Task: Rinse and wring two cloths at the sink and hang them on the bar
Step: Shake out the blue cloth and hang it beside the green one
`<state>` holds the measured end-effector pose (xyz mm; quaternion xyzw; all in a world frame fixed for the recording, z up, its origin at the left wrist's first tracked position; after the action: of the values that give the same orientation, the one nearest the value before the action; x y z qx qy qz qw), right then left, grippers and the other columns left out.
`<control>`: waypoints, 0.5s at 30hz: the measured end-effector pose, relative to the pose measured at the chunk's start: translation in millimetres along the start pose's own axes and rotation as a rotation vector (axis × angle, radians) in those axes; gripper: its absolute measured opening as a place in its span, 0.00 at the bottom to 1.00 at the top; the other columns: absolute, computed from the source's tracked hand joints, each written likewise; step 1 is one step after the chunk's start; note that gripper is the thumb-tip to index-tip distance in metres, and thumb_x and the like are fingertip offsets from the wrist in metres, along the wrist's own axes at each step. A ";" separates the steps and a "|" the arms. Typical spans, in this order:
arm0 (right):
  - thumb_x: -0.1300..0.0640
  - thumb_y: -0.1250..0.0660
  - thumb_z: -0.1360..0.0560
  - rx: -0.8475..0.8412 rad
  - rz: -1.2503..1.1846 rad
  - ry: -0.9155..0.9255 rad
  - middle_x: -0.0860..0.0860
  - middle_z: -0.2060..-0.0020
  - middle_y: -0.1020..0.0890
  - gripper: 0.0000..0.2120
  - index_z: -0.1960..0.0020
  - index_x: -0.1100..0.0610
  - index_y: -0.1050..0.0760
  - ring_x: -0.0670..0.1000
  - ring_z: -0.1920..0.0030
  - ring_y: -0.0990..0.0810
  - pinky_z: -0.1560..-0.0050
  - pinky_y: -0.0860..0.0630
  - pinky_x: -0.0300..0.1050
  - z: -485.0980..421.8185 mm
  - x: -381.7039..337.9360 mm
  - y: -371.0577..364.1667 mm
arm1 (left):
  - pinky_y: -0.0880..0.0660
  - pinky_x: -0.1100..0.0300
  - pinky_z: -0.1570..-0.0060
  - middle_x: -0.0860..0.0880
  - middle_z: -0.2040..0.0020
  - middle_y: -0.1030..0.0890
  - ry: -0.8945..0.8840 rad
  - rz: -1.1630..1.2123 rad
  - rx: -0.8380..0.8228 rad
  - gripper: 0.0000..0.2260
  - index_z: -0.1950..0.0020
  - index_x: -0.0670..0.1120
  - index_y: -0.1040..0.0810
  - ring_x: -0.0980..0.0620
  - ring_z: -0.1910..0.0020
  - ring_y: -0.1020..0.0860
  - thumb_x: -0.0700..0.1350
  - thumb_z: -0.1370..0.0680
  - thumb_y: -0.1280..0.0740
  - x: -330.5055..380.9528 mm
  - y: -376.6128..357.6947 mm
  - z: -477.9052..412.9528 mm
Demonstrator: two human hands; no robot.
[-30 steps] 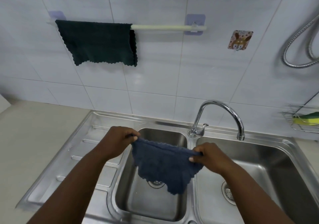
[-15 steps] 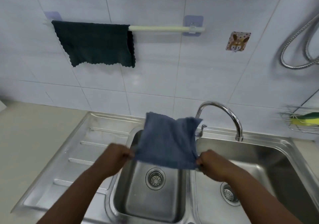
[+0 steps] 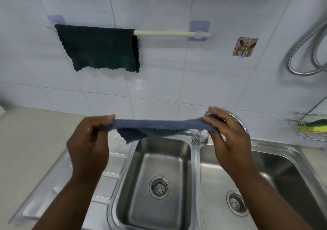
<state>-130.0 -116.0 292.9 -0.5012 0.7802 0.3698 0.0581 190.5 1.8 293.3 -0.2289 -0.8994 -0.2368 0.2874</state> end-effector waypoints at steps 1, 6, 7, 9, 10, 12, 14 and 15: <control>0.56 0.40 0.21 -0.118 0.049 -0.003 0.48 0.37 0.22 0.14 0.39 0.55 0.22 0.45 0.34 0.27 0.32 0.36 0.34 10.1 4.1 -14.8 | 0.25 0.66 0.51 0.54 0.56 0.17 -0.055 -0.070 -0.101 0.09 0.56 0.48 0.19 0.58 0.54 0.19 0.37 0.27 0.36 2.1 -11.5 14.1; 0.56 0.36 0.21 -1.012 0.220 -0.432 0.50 0.55 0.14 0.09 0.52 0.51 0.17 0.49 0.56 0.18 0.55 0.26 0.37 122.2 83.5 -96.5 | 0.18 0.49 0.54 0.44 0.63 0.15 0.631 -0.172 -0.817 0.13 0.65 0.45 0.17 0.46 0.61 0.16 0.30 0.27 0.33 -112.1 -77.6 110.4; 0.58 0.36 0.21 -0.892 0.170 -0.460 0.47 0.57 0.14 0.10 0.52 0.49 0.16 0.46 0.58 0.18 0.57 0.27 0.32 114.7 89.4 -90.4 | 0.17 0.53 0.54 0.44 0.62 0.14 0.687 -0.126 -0.773 0.14 0.64 0.46 0.16 0.46 0.61 0.16 0.29 0.26 0.34 -120.9 -74.2 110.7; 0.58 0.35 0.21 -0.732 0.172 -0.437 0.43 0.59 0.15 0.11 0.52 0.46 0.16 0.42 0.59 0.19 0.58 0.30 0.26 98.9 90.5 -81.8 | 0.19 0.65 0.57 0.48 0.61 0.14 0.646 -0.118 -0.698 0.15 0.61 0.51 0.17 0.50 0.60 0.15 0.32 0.25 0.33 -122.5 -70.1 99.9; 0.57 0.34 0.22 -0.704 0.162 -0.427 0.42 0.60 0.15 0.11 0.54 0.44 0.17 0.41 0.60 0.19 0.58 0.31 0.26 93.3 88.1 -81.3 | 0.20 0.67 0.56 0.49 0.59 0.14 0.622 -0.131 -0.684 0.13 0.60 0.52 0.18 0.53 0.59 0.16 0.34 0.24 0.33 -119.5 -70.4 92.5; 0.57 0.33 0.23 -0.651 0.164 -0.418 0.38 0.67 0.19 0.13 0.60 0.39 0.21 0.36 0.64 0.22 0.62 0.33 0.26 84.7 84.6 -77.6 | 0.19 0.59 0.51 0.46 0.55 0.15 0.631 -0.111 -0.644 0.08 0.54 0.49 0.18 0.51 0.57 0.16 0.37 0.22 0.33 -114.9 -70.2 80.5; 0.59 0.31 0.25 -0.576 0.167 -0.413 0.38 0.71 0.22 0.14 0.63 0.41 0.23 0.34 0.67 0.24 0.64 0.31 0.26 73.9 83.4 -68.7 | 0.19 0.50 0.47 0.43 0.52 0.16 0.663 -0.043 -0.569 0.06 0.50 0.44 0.18 0.46 0.55 0.16 0.36 0.22 0.34 -114.1 -66.8 67.5; 0.60 0.31 0.25 -0.551 0.156 -0.422 0.39 0.70 0.21 0.13 0.62 0.43 0.22 0.34 0.66 0.24 0.64 0.31 0.26 68.3 84.4 -64.5 | 0.19 0.47 0.47 0.42 0.52 0.16 0.661 -0.011 -0.537 0.06 0.50 0.42 0.18 0.45 0.55 0.16 0.36 0.23 0.34 -114.3 -64.1 60.3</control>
<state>-137.3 -149.5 171.3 -0.3494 0.6580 0.6650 0.0521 214.2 -46.3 159.3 -0.2023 -0.6665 -0.5248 0.4894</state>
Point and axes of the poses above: each hand's wrist, its own z-axis away from the middle knuckle, its own y-axis out of the back of the hand, x = y × z, the point moved 10 cm from there along -z, towards the middle knuckle
